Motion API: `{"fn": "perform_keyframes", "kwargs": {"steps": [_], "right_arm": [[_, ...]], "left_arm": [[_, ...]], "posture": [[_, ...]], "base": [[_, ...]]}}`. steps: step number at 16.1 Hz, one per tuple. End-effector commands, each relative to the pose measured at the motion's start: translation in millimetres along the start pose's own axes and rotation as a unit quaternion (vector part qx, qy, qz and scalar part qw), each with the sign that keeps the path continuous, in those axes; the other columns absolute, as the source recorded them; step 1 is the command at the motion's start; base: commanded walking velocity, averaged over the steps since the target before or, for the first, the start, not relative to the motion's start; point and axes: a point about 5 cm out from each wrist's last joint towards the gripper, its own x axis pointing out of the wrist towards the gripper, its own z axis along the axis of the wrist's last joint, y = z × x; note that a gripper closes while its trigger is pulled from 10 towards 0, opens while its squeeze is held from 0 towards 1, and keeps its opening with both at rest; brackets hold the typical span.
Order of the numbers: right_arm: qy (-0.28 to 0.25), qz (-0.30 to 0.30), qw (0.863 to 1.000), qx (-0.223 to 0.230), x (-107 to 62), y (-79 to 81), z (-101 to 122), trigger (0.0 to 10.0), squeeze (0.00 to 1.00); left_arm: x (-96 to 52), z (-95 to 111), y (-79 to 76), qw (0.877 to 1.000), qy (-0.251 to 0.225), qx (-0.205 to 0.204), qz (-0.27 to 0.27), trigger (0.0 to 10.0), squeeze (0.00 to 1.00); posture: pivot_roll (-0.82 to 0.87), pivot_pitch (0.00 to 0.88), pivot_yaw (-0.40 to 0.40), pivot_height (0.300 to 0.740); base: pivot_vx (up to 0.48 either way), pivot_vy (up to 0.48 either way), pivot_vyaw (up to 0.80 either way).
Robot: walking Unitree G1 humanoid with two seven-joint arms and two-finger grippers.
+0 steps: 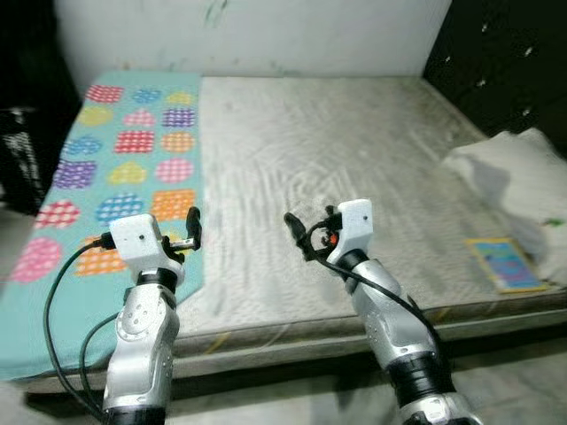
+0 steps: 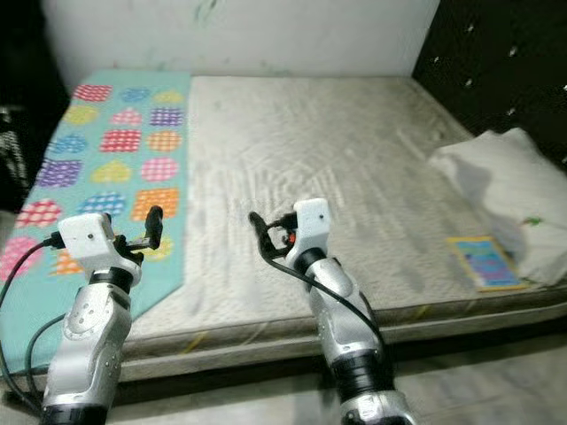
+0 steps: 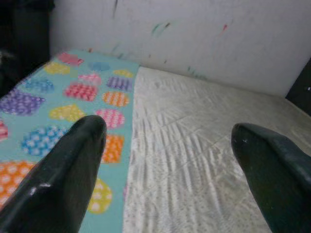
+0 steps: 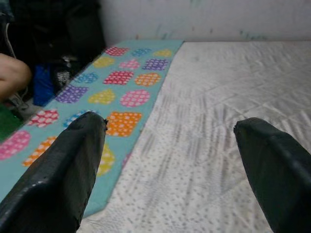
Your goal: Clean up the room
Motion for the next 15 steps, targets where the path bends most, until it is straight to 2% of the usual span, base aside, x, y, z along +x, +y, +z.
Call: {"fn": "perform_keyframes", "kwargs": {"steps": [1, 15], "right_arm": [[-0.002, -0.002, 1.000, -0.002, 0.7, -2.0, 2.8, 10.0, 0.00], [-0.003, -0.003, 1.000, -0.003, 1.9, -2.0, 3.7, 10.0, 0.00]], "left_arm": [[-0.5, 0.3, -1.3, 1.000, 0.001, -0.003, -0.005, 10.0, 0.00], [2.0, 0.8, -1.5, 1.000, 0.004, -0.008, -0.002, 10.0, 0.00]], "posture": [[0.05, 0.074, -0.063, 0.740], [0.04, 0.082, -0.063, 0.740]], "base": [[0.000, 0.446, 0.00], [0.000, 0.446, 0.00]]}}
